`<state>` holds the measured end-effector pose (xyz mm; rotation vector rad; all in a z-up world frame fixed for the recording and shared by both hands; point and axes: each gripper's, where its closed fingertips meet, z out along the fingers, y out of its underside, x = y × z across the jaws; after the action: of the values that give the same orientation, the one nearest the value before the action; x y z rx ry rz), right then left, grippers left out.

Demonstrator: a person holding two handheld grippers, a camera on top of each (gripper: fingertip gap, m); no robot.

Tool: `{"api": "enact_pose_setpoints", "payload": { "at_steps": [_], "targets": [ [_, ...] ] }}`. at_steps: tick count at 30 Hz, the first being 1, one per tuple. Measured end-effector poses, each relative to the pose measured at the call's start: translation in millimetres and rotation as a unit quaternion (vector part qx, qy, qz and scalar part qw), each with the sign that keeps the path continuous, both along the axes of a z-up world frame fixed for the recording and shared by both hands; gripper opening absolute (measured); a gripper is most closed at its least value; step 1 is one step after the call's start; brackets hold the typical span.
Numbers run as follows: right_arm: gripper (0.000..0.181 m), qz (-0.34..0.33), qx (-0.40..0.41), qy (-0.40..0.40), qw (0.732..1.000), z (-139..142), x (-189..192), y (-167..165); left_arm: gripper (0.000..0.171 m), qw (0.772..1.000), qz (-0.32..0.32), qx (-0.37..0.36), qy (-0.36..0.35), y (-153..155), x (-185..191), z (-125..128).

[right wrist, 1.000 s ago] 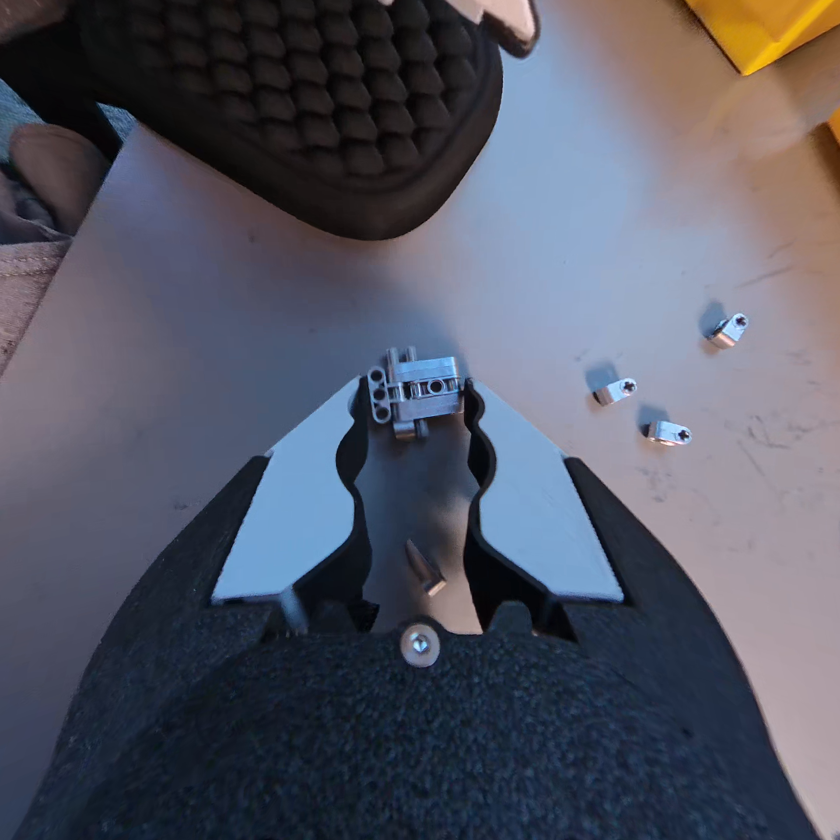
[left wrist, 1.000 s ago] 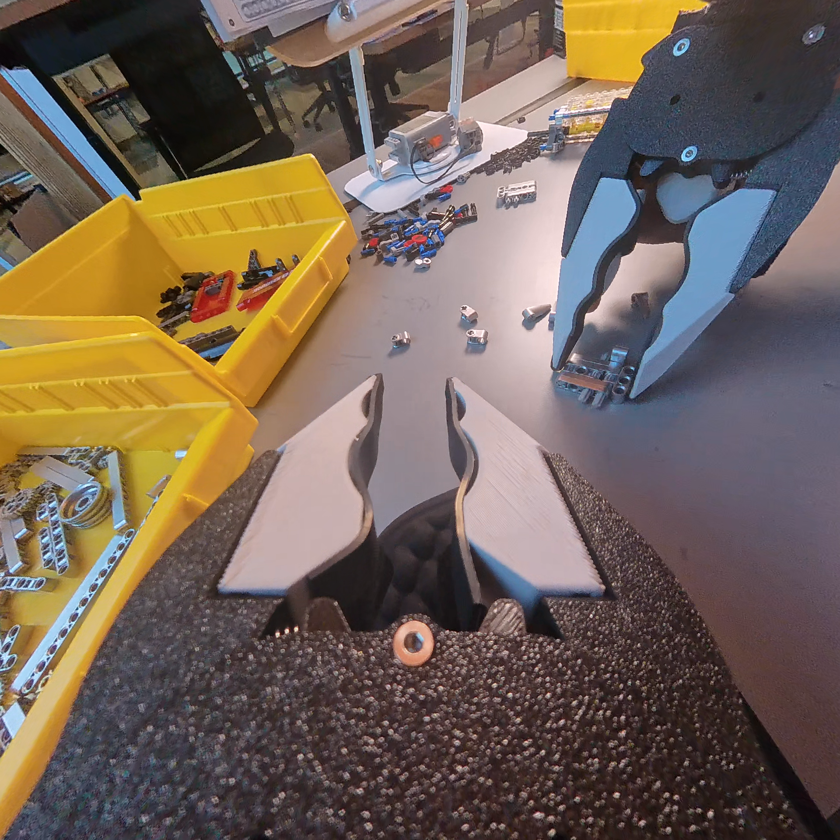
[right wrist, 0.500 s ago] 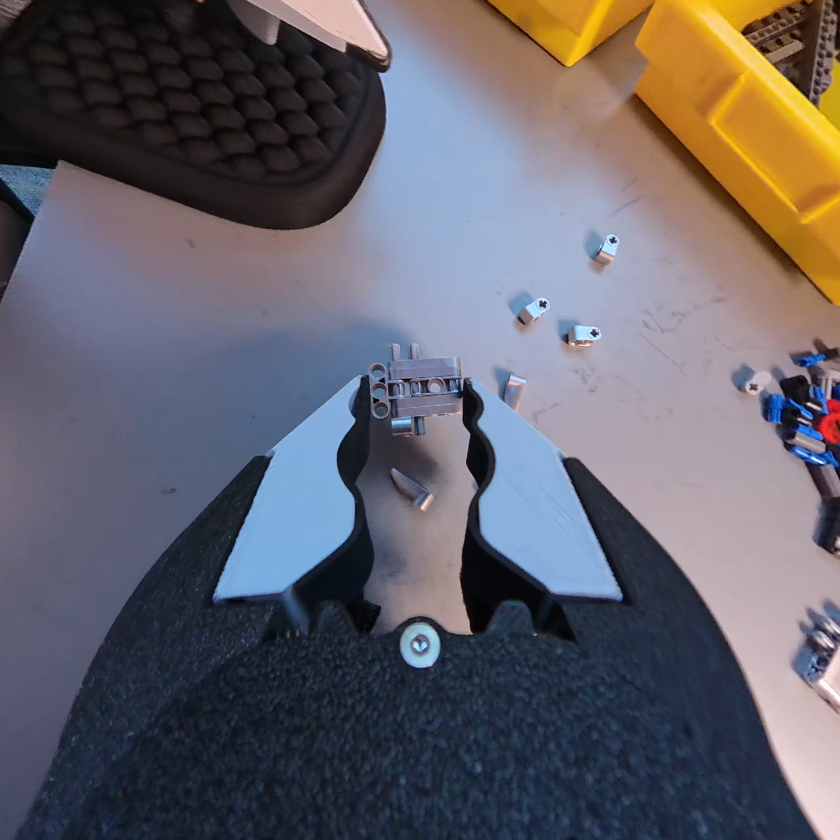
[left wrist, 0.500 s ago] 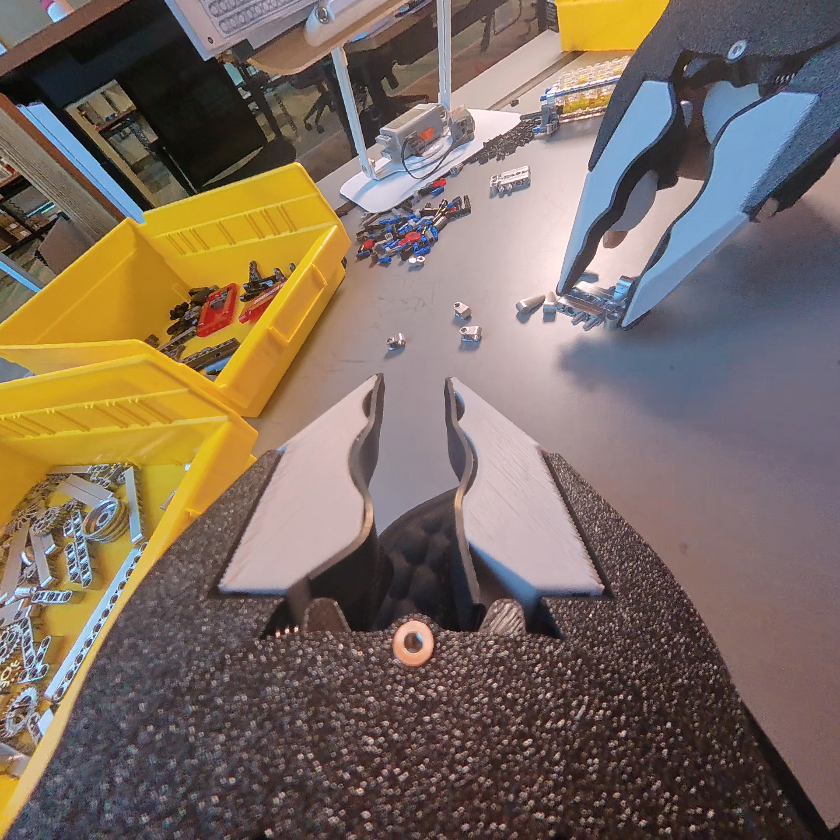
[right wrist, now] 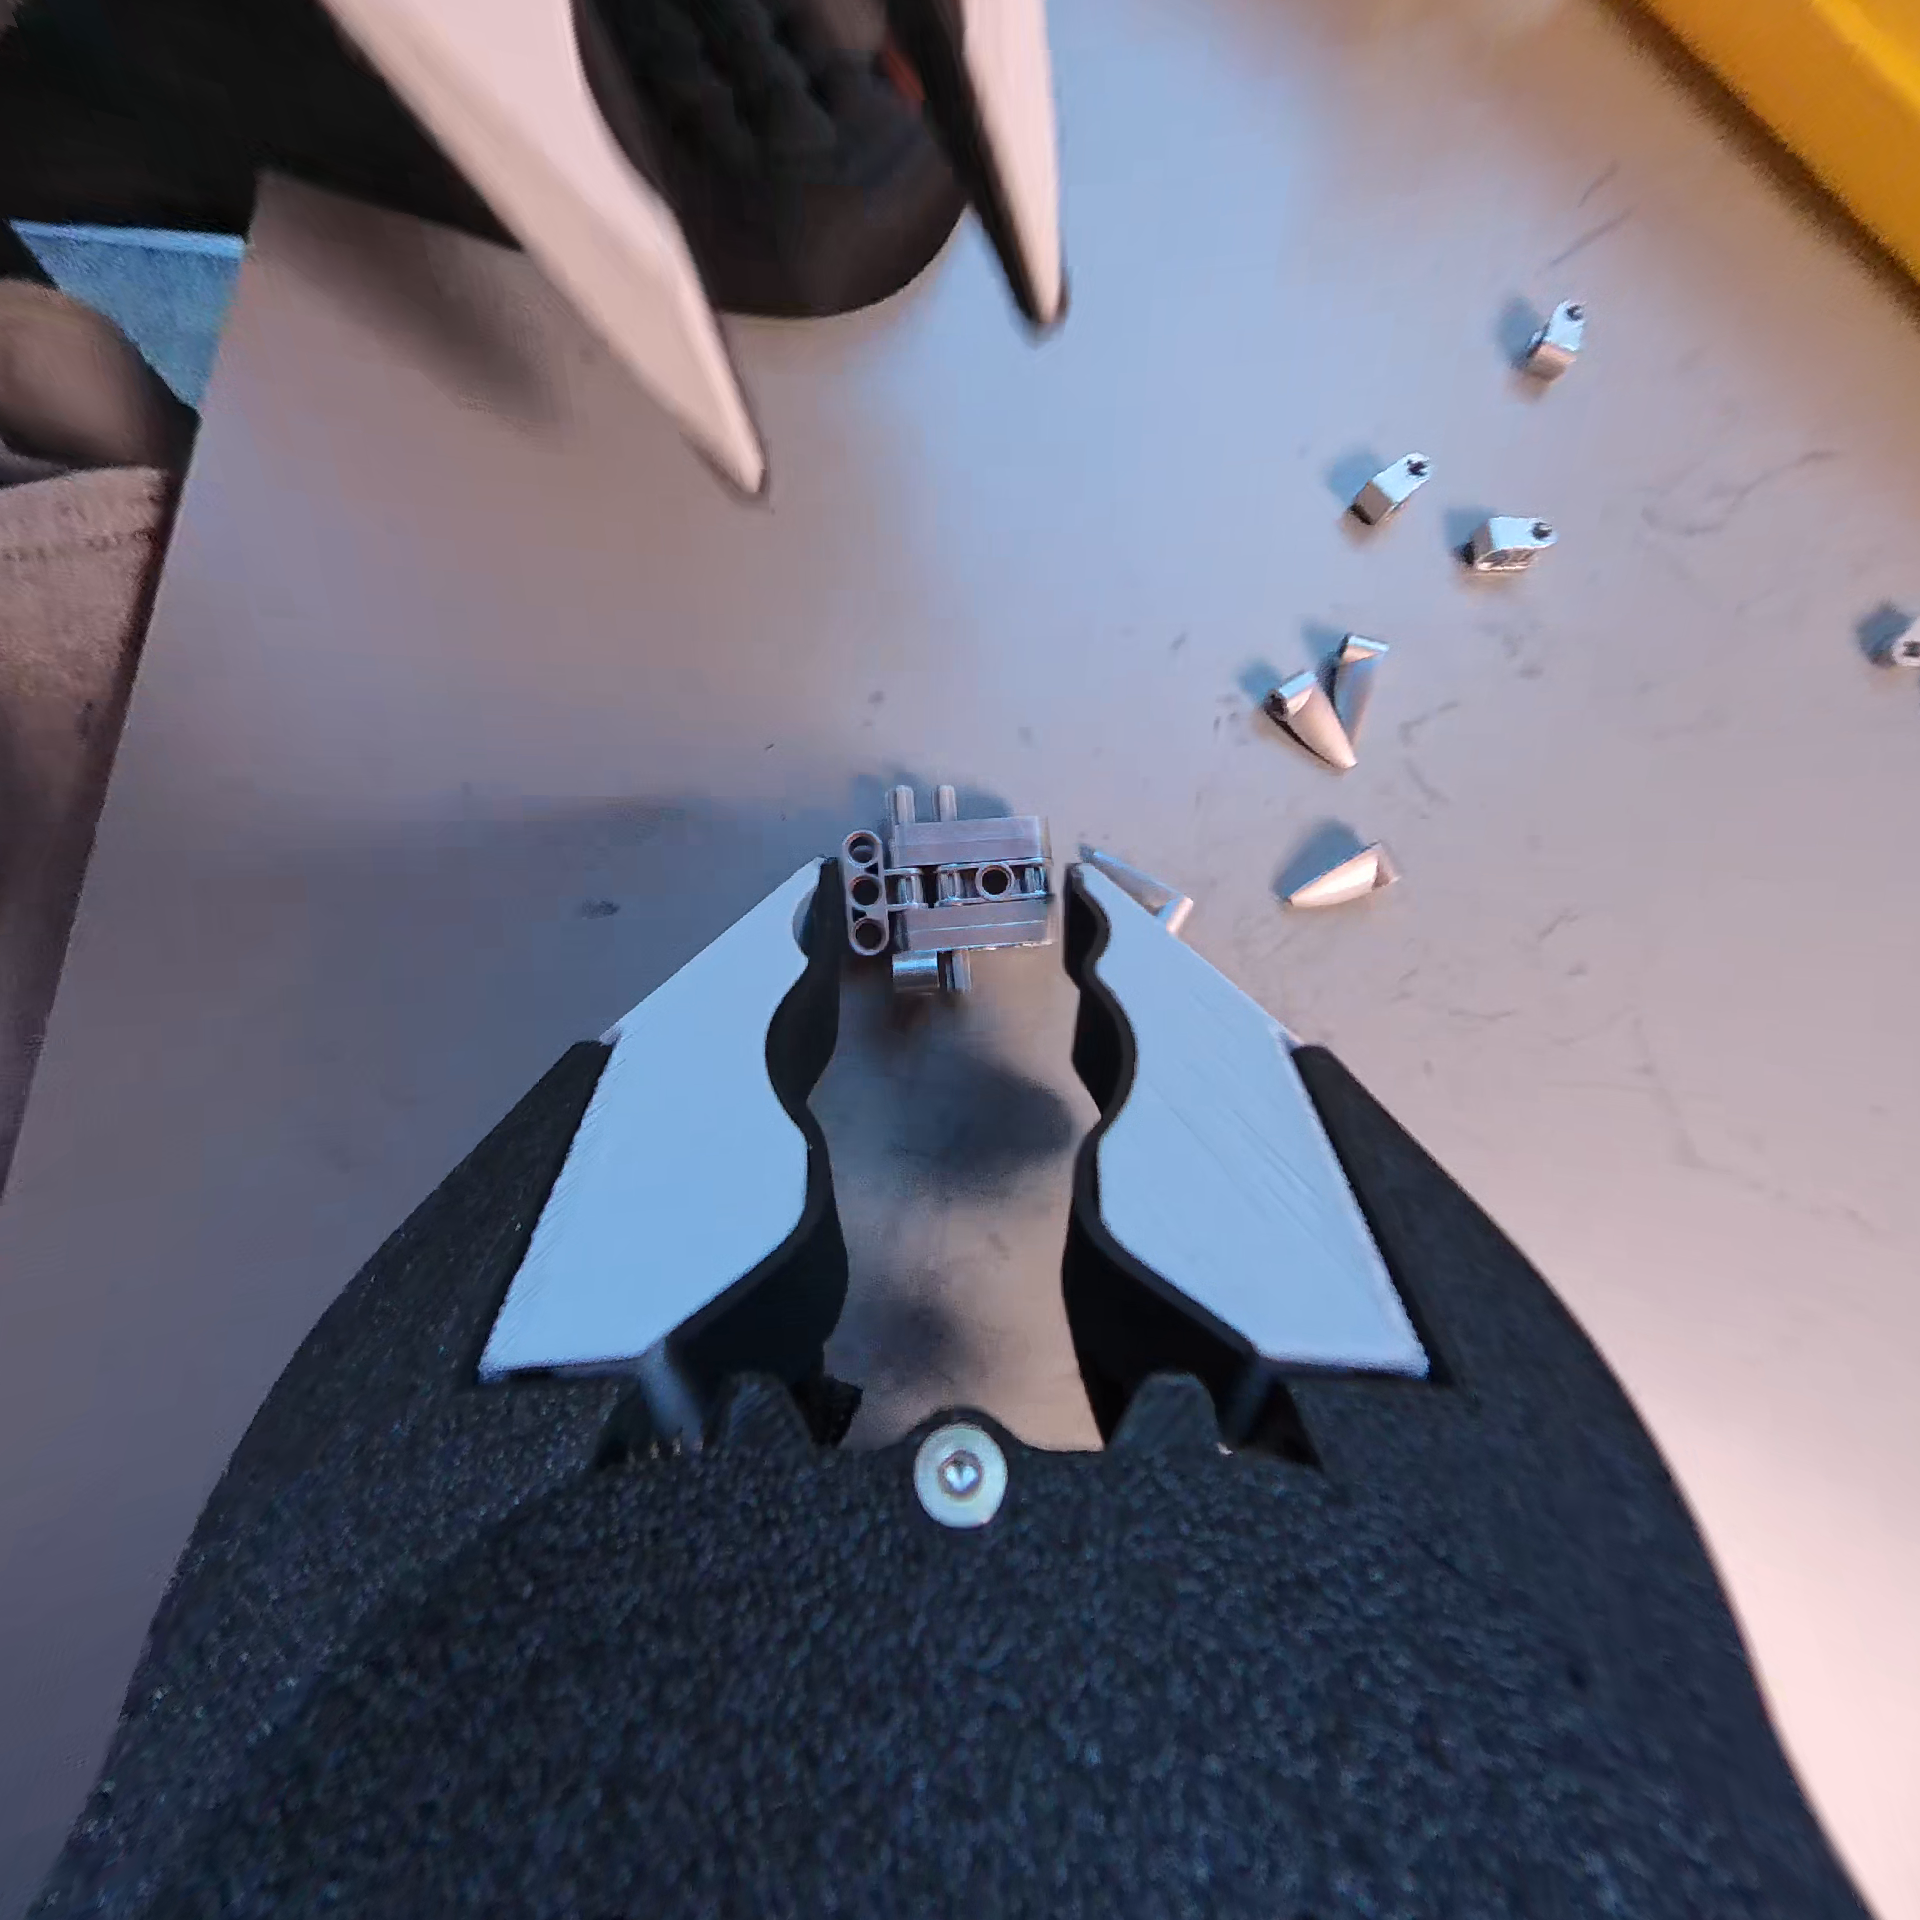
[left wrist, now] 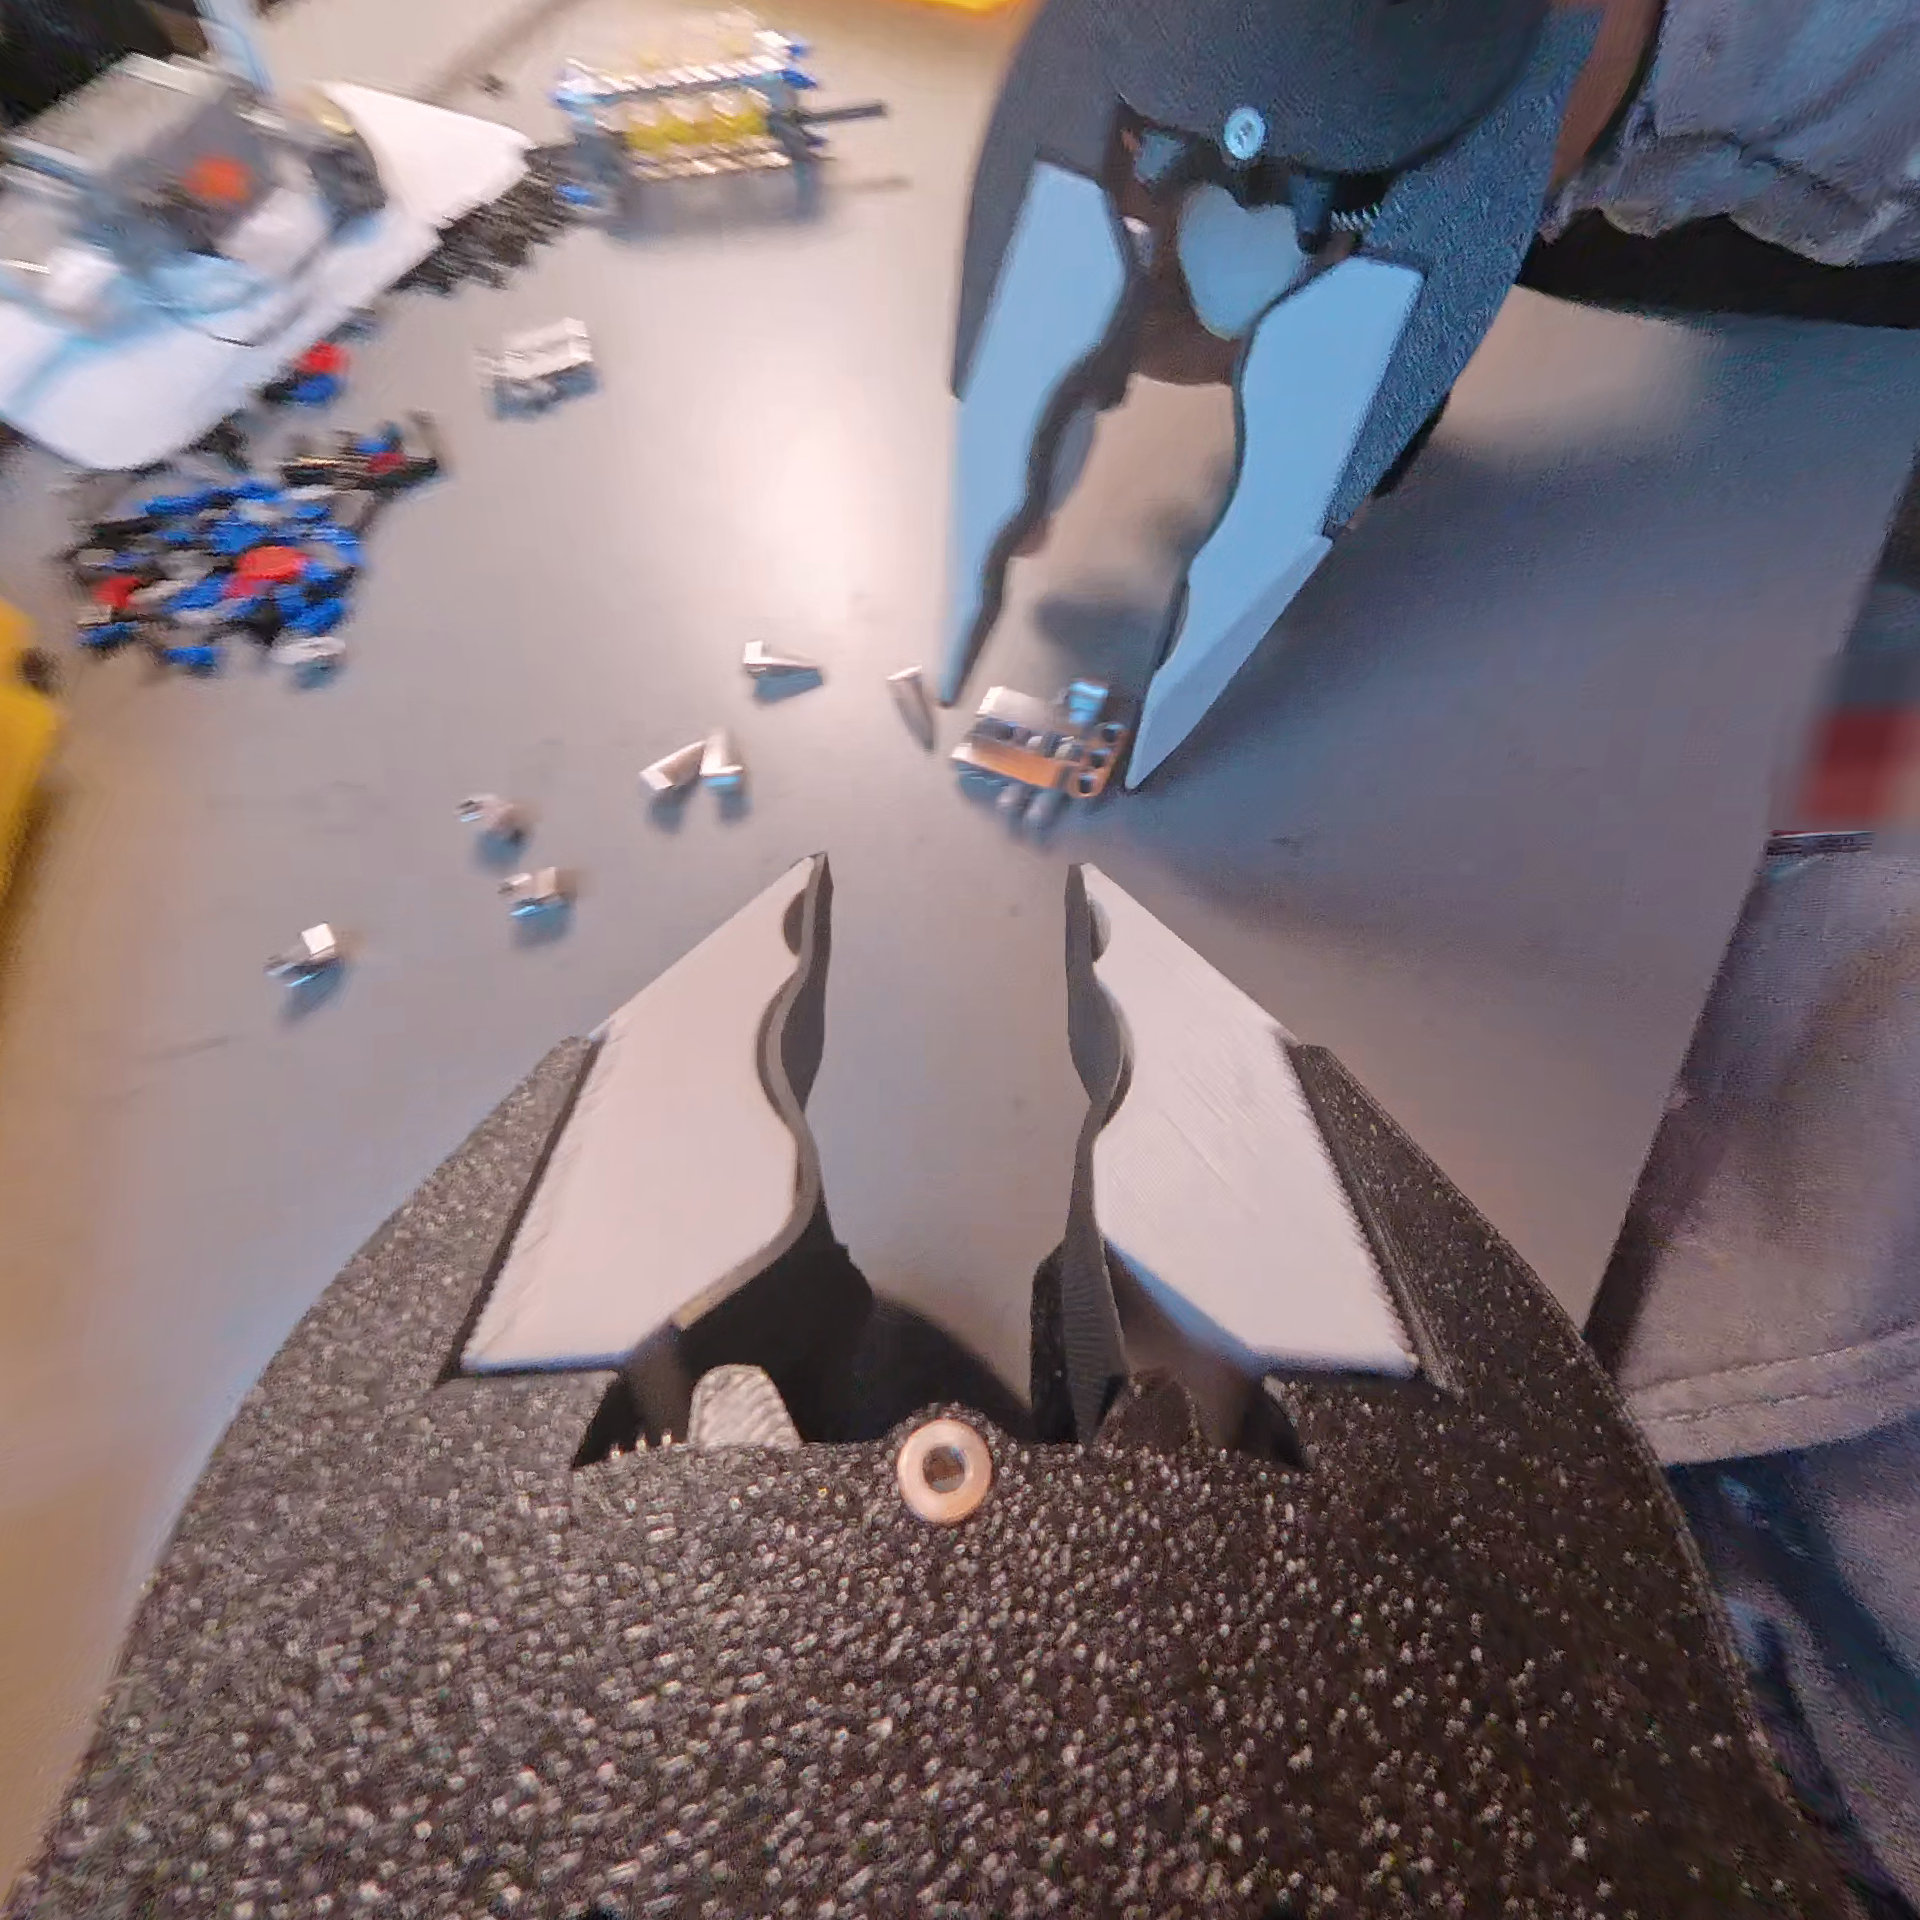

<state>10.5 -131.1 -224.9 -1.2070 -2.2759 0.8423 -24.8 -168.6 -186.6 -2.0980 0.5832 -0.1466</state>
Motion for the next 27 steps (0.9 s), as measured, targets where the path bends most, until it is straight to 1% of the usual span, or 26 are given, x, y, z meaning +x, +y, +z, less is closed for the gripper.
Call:
{"api": "enact_pose_setpoints", "payload": {
  "at_steps": [1, 3, 4, 6, 10, 12, 14, 16, 20, 21, 22, 24, 27],
  "targets": [
    [0.051, -0.005, -0.002, 0.008, 1.000, 3, 2, 1, 0.046, 1.000, -0.019, -0.019, -0.005, 4, 11, -5],
    [0.058, -0.015, -0.010, 0.034, 0.999, 16, 11, 6, 0.048, 0.998, -0.046, -0.044, -0.012, 12, 29, -13],
    [0.058, -0.022, -0.017, 0.044, 0.999, 23, 19, 9, 0.050, 0.997, -0.050, -0.055, -0.010, 17, 34, -17],
    [0.058, -0.047, -0.019, 0.057, 0.997, 31, 39, 23, 0.058, 0.995, -0.054, -0.085, 0.014, 25, 35, -29],
    [0.055, -0.110, -0.038, 0.086, 0.990, 42, 80, 55, 0.057, 0.989, -0.085, -0.121, 0.028, 36, 41, -41],
    [0.054, -0.138, -0.059, 0.109, 0.983, 50, 94, 66, 0.047, 0.986, -0.099, -0.131, 0.028, 39, 45, -43],
    [0.051, -0.150, -0.085, 0.148, 0.974, 67, 100, 69, 0.041, 0.985, -0.102, -0.139, 0.018, 41, 49, -43],
    [0.051, -0.161, -0.080, 0.171, 0.969, 77, 105, 74, 0.040, 0.984, -0.101, -0.142, 0.016, 41, 50, -43],
    [0.051, -0.179, -0.079, 0.195, 0.961, 83, 111, 80, 0.037, 0.986, -0.087, -0.138, 0.025, 38, 44, -42],
    [0.051, -0.182, -0.080, 0.200, 0.959, 83, 113, 80, 0.028, 0.988, -0.079, -0.126, 0.026, 38, 40, -38],
    [0.050, -0.185, -0.078, 0.204, 0.958, 84, 115, 81, 0.000, 0.992, -0.072, -0.105, 0.018, 39, 36, -29],
    [0.049, -0.188, -0.077, 0.211, 0.956, 86, 118, 81, 0.000, 0.996, -0.047, -0.077, 0.002, 41, 24, -13],
    [0.049, -0.191, -0.077, 0.217, 0.954, 88, 121, 81, 0.000, 0.998, -0.016, -0.060, 0.011, 41, 2, -2]
  ]
}}
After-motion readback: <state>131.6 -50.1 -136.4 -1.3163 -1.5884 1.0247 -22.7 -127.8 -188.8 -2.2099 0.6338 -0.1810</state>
